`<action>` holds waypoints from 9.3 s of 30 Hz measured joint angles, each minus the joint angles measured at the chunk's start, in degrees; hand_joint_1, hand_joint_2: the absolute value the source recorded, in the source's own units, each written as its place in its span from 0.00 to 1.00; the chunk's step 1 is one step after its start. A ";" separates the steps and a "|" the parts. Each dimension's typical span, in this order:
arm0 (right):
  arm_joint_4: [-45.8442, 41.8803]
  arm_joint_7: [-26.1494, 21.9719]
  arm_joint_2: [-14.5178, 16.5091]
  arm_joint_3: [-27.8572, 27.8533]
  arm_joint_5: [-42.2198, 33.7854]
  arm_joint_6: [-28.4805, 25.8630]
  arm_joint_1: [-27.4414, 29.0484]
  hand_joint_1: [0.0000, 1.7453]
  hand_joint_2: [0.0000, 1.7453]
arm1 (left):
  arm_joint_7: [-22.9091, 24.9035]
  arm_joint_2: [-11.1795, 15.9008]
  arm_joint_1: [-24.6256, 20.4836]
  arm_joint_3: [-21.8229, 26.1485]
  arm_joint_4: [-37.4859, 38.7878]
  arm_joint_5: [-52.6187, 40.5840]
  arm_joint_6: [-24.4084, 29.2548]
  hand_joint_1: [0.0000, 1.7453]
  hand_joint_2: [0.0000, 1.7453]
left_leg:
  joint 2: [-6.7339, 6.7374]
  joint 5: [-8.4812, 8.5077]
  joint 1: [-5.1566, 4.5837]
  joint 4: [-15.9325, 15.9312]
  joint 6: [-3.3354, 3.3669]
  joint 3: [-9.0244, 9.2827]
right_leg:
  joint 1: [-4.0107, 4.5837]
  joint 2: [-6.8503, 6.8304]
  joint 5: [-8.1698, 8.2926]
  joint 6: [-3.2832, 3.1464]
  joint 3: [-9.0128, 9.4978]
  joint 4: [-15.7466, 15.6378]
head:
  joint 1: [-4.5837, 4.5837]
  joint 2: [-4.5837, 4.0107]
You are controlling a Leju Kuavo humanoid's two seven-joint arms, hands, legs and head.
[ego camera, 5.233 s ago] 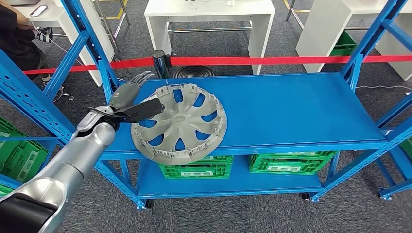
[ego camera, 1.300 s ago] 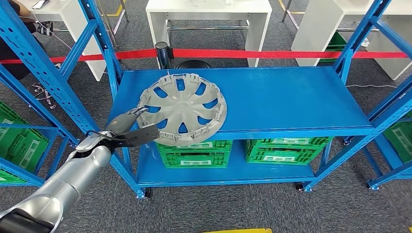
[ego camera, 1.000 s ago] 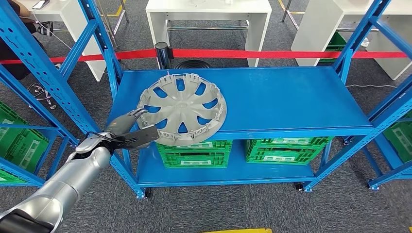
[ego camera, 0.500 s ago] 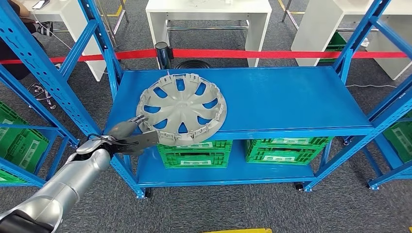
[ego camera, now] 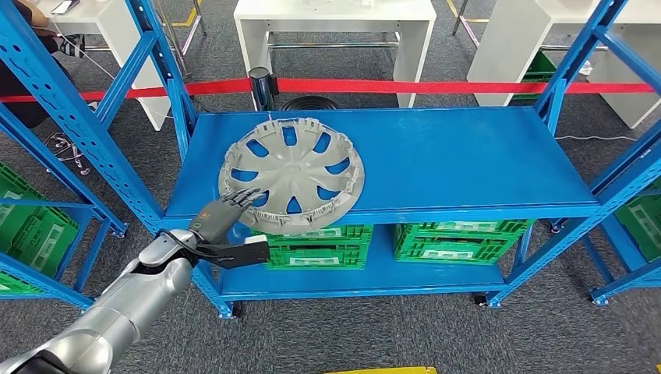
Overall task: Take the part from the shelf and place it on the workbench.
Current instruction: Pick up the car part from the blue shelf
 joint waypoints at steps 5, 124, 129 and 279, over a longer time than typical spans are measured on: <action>0.00 0.11 0.00 -0.01 0.01 0.01 0.03 0.00 1.00 | -0.54 -0.46 0.28 -0.97 -0.66 0.04 0.83 0.00 1.00 | 0.01 0.00 0.00 0.00 0.00 0.00 | 0.00 0.00 0.00 0.00 0.00 0.00 | 0.00 0.00; 0.02 -0.83 0.00 -1.98 0.30 -0.03 0.10 0.00 1.00 | -1.36 -3.69 0.93 -6.86 0.25 4.03 1.14 0.00 0.00 | 0.24 -6.51 0.32 11.05 -2.01 -5.39 | -0.03 -0.07 -3.77 -2.23 1.24 2.25 | -0.04 0.00; 0.02 -0.79 0.00 -2.00 0.37 0.04 0.14 0.00 1.00 | -1.20 -3.60 1.09 -6.86 0.46 4.16 1.02 0.00 0.00 | 0.19 -2.70 0.07 9.92 -0.92 -6.03 | 0.44 0.10 -3.93 -2.41 1.54 2.25 | -0.04 0.00; 0.02 -1.87 0.07 -5.82 2.63 -2.16 -0.10 0.00 1.00 | -6.61 -5.99 -2.52 11.84 -3.23 37.69 -4.28 1.00 1.00 | 0.10 1.57 -0.68 0.22 0.16 -1.88 | 0.72 -0.05 -3.29 -0.92 2.33 0.83 | 0.00 0.00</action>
